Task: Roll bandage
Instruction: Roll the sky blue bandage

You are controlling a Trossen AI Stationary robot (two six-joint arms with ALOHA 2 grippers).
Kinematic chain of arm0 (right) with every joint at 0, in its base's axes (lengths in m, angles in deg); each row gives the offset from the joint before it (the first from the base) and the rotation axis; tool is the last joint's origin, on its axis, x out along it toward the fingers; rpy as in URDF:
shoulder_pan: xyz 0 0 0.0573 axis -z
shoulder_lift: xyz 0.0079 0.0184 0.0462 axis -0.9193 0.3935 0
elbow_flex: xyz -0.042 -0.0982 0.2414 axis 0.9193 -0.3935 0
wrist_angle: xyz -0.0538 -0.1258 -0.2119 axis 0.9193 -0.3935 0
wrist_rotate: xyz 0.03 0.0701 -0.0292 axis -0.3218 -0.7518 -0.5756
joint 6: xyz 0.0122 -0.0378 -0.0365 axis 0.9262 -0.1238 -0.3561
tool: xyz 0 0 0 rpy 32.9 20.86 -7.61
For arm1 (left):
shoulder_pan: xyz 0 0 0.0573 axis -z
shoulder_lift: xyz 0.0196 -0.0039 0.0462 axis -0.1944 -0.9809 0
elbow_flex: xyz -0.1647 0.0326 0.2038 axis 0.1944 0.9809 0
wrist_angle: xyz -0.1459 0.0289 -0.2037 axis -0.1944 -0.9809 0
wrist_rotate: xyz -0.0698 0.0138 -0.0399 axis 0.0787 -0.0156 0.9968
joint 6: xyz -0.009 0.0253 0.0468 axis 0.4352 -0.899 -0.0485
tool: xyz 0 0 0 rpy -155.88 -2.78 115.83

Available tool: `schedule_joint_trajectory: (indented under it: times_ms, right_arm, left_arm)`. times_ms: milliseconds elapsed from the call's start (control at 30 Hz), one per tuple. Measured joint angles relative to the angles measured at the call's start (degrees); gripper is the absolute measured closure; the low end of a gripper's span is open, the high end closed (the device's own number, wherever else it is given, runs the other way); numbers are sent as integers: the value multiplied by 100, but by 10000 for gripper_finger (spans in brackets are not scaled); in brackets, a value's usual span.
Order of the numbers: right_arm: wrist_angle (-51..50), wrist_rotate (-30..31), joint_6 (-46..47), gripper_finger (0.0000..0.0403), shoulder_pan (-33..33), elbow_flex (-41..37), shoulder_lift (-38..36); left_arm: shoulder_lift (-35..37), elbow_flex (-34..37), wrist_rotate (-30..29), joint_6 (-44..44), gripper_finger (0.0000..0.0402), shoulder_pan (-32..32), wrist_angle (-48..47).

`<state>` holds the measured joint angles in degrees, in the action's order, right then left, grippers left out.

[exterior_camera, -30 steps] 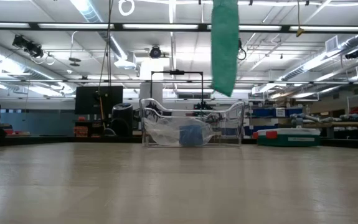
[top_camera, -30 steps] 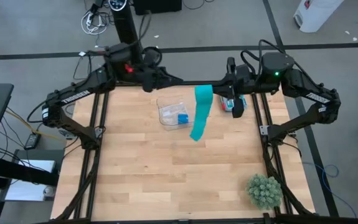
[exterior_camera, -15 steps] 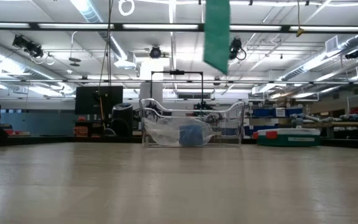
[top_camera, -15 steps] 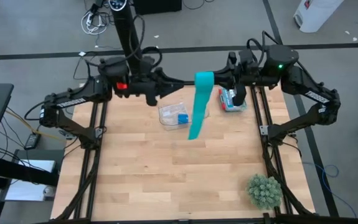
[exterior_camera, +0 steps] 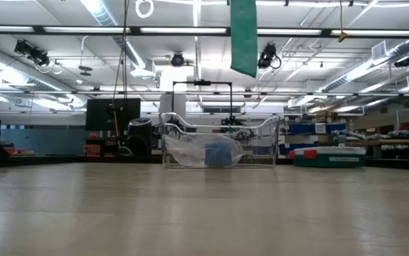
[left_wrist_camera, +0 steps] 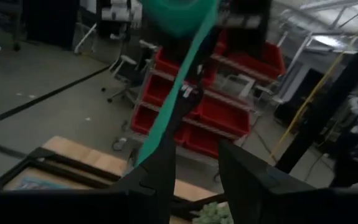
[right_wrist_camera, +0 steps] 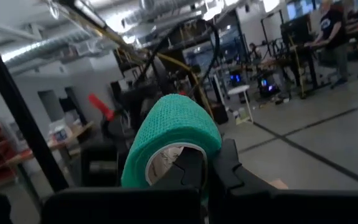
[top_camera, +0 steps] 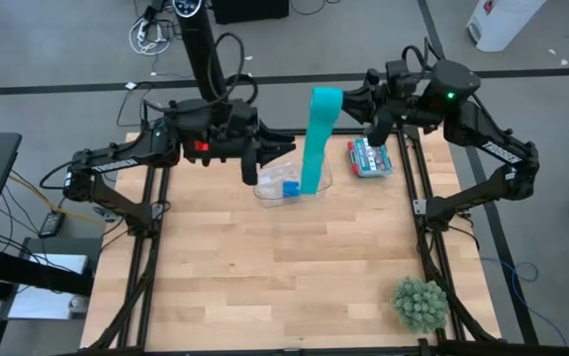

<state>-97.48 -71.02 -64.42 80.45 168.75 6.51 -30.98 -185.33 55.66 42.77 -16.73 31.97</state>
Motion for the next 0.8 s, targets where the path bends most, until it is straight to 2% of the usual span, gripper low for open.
schedule_joint_trajectory:
  times_ms: [367,800]
  right_arm:
    - [252,-314,335,403,34,-1,214]
    - [741,-391,509,403,34,-1,417]
  left_arm:
    - [-61,7,-801,-614,275,2,-474]
    - [-61,7,-732,-685,282,2,-468]
